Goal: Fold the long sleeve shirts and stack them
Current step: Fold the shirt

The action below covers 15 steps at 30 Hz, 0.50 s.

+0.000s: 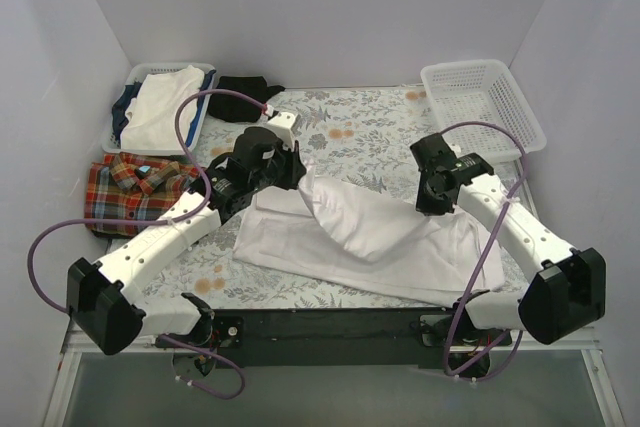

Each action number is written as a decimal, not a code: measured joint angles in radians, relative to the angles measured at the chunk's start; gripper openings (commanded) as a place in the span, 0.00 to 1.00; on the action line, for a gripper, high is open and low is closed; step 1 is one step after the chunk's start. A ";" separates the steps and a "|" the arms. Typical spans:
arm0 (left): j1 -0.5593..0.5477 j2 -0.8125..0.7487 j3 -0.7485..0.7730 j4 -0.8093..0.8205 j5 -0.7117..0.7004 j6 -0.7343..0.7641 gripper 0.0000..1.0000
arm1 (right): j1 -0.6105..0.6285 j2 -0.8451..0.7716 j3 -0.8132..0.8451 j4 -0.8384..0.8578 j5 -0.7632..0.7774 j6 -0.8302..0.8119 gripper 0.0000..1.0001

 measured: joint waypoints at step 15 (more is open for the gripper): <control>0.000 0.147 0.000 0.031 0.120 -0.007 0.00 | 0.000 -0.134 -0.275 -0.101 -0.105 0.085 0.01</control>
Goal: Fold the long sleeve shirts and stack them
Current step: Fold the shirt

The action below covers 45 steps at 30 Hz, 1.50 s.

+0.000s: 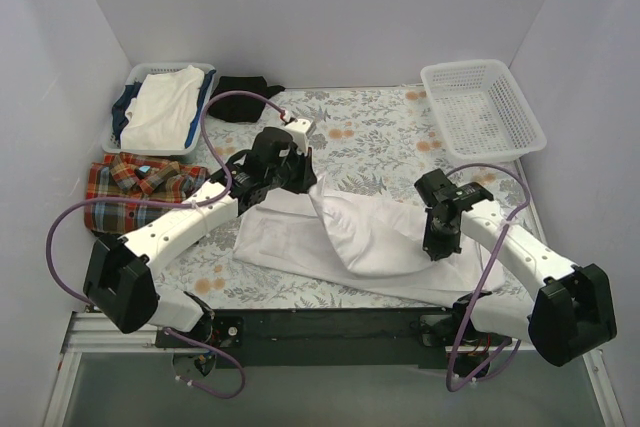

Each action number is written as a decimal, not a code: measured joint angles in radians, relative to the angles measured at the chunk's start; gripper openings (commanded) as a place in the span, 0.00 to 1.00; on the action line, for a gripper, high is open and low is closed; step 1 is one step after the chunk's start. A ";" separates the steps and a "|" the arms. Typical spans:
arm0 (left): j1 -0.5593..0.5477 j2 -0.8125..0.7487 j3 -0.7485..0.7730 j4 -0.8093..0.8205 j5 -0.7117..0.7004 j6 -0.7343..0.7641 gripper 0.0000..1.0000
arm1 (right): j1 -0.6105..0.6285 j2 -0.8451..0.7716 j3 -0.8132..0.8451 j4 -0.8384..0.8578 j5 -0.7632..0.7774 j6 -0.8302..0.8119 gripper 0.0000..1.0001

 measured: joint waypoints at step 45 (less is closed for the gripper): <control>0.000 0.115 0.062 0.109 0.017 -0.024 0.00 | 0.000 -0.016 -0.187 0.130 -0.153 -0.028 0.45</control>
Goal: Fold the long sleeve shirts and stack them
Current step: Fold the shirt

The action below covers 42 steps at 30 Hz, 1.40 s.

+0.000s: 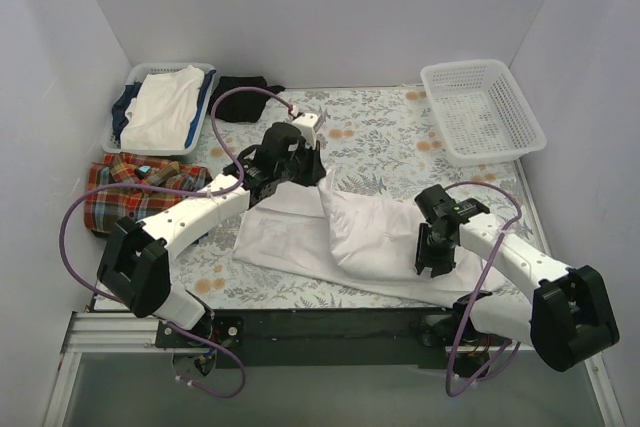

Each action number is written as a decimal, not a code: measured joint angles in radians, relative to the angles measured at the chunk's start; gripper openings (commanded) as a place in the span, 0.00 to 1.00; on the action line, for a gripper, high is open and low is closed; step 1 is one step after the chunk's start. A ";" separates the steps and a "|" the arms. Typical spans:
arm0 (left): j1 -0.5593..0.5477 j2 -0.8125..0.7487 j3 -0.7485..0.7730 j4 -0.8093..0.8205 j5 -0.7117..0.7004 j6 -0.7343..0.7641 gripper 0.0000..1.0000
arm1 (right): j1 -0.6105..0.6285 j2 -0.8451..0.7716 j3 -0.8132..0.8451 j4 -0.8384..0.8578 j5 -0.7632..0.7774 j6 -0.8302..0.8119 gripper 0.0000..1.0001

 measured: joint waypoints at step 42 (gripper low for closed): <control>0.064 -0.220 -0.328 0.014 -0.294 -0.098 0.00 | -0.003 0.189 0.149 0.095 0.054 -0.059 0.39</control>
